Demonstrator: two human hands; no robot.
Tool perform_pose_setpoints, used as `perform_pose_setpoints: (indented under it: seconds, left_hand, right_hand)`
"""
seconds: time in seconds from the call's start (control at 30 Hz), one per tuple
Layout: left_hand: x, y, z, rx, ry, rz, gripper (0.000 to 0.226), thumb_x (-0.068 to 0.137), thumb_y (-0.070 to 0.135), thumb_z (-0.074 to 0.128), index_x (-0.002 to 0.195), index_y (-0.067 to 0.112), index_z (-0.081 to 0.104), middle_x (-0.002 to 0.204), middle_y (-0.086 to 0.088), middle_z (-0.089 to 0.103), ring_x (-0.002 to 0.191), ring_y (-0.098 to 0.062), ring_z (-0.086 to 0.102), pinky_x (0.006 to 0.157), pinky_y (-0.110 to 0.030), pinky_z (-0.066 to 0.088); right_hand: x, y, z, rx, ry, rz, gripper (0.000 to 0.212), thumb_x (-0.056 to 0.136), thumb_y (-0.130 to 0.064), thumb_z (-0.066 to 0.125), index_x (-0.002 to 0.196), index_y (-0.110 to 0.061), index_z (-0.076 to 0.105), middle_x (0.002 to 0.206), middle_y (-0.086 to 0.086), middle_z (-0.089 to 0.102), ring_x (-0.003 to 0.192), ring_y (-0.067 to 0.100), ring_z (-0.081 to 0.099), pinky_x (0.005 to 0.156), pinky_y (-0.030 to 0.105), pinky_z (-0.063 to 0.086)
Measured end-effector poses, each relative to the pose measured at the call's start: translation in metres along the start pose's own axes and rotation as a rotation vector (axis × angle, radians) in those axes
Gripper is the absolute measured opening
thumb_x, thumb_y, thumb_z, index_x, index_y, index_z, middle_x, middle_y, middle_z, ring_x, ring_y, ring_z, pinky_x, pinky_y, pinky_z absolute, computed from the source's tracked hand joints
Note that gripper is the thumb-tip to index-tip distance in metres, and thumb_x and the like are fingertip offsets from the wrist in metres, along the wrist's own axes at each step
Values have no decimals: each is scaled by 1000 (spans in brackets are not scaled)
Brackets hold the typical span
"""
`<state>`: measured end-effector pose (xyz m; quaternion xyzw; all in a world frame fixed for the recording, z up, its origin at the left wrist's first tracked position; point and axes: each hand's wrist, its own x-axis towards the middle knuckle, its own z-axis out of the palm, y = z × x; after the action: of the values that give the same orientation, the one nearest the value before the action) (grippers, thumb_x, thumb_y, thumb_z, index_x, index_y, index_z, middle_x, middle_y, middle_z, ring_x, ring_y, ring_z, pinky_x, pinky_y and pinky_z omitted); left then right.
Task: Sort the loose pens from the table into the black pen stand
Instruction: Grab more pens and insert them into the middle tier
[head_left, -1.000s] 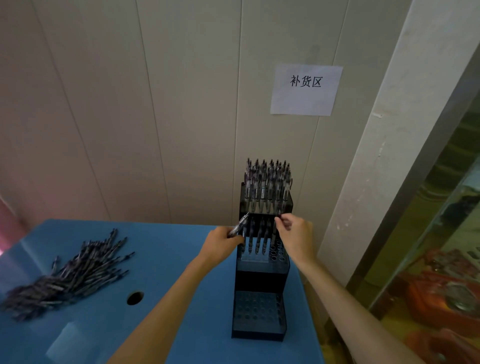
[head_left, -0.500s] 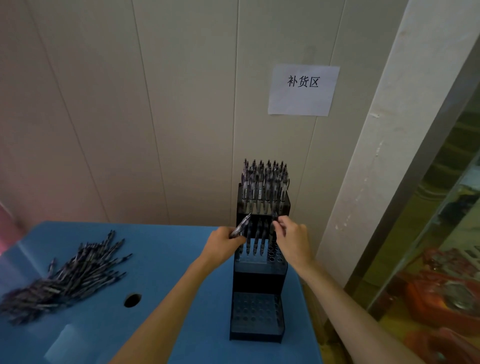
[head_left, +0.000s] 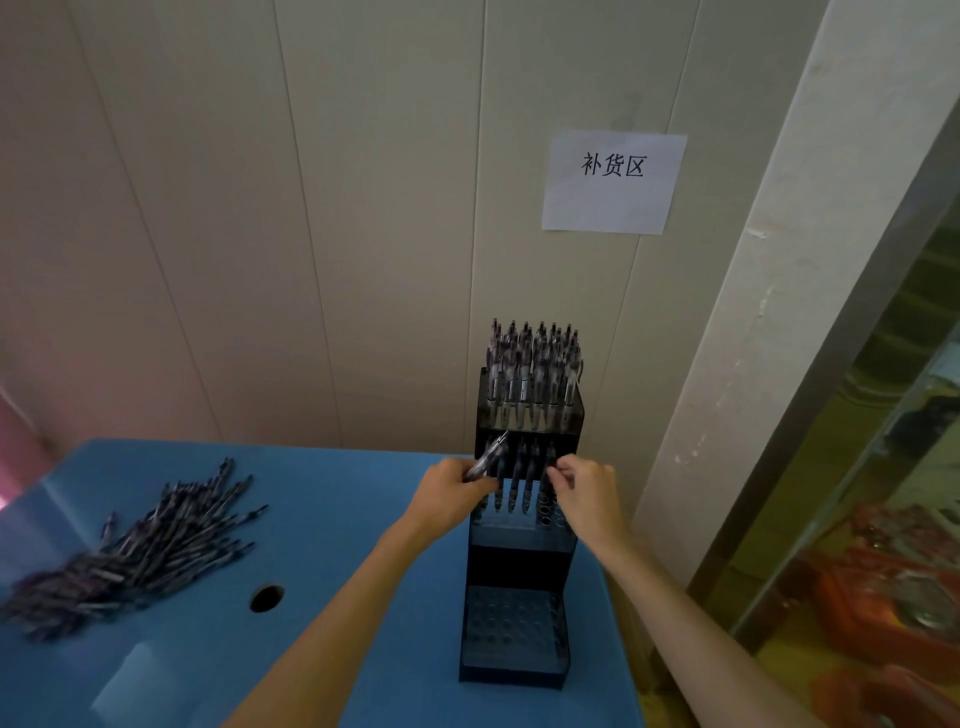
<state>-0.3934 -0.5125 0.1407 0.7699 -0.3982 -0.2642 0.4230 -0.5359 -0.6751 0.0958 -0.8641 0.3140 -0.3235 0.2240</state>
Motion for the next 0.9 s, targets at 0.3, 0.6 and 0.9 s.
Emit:
perform_pose_setpoints:
  seconds: [0.3, 0.6, 0.9]
  left_hand:
    - [-2, 7, 3, -5, -17, -5, 46, 93, 19, 64, 61, 19, 31, 45, 12, 29, 41, -6, 26, 49, -24, 24]
    - [-8, 24, 15, -159, -193, -4, 15, 95, 23, 64, 84, 13, 63, 48, 10, 38, 41, -6, 31, 41, -21, 28]
    - [0, 18, 13, 24, -124, -37, 30, 92, 23, 67, 69, 13, 50, 57, 2, 40, 44, -10, 34, 43, -21, 30]
  right_hand:
    - [-4, -28, -18, 196, -74, 136, 13, 90, -19, 74, 77, -16, 75, 62, -2, 71, 56, 11, 68, 62, 33, 61]
    - [-10, -56, -30, 735, -402, 258, 11, 92, -24, 71, 100, -25, 78, 100, -4, 76, 98, 15, 69, 86, 31, 55]
    - [-6, -54, -35, 1012, -163, 458, 19, 97, -12, 61, 109, 1, 67, 101, 16, 76, 93, 30, 74, 84, 38, 61]
